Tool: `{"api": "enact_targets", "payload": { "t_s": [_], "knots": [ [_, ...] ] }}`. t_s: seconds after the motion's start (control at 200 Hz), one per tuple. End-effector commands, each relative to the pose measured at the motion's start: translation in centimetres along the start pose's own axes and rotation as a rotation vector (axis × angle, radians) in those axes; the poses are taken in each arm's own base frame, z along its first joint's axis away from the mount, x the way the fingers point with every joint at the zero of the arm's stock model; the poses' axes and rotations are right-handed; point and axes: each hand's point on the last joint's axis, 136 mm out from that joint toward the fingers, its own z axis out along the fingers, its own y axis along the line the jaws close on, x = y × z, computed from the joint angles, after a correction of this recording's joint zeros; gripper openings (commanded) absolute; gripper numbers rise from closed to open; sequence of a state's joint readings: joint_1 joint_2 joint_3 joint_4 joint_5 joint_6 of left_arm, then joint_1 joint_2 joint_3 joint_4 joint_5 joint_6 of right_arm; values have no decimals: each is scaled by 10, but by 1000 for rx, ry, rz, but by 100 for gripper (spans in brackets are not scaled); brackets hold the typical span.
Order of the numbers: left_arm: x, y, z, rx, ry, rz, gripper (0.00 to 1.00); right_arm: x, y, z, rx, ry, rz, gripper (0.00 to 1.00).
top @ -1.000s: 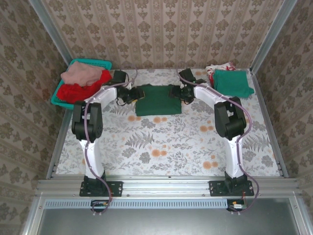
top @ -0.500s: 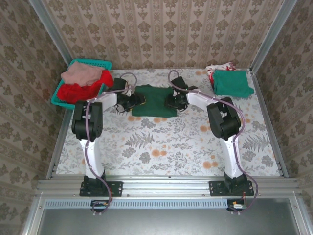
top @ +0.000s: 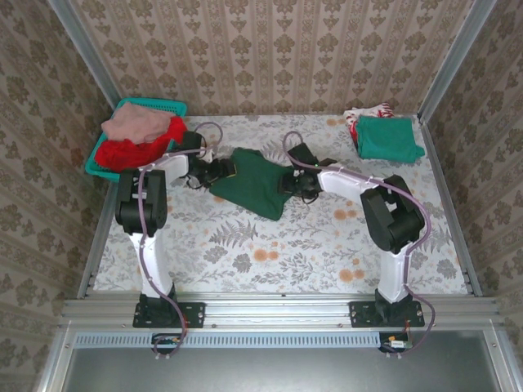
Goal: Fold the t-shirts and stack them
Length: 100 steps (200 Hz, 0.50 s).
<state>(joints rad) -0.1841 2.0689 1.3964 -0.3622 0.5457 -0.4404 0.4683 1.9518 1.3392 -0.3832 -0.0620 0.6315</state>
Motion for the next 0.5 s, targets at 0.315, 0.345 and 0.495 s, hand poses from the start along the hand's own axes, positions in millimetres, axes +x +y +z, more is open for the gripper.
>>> {"api": "enact_targets", "payload": {
  "t_s": [0.315,0.345,0.495],
  "knots": [
    [36,10,18,-63,115,-21,67,3,13,38,-86,-7,171,63],
    [37,9,18,-62,116,-21,67,3,13,41,-87,-5,182,62],
    [40,8,19,-60,120,-18,66,5,15,49,-113,-32,239,50]
  ]
}}
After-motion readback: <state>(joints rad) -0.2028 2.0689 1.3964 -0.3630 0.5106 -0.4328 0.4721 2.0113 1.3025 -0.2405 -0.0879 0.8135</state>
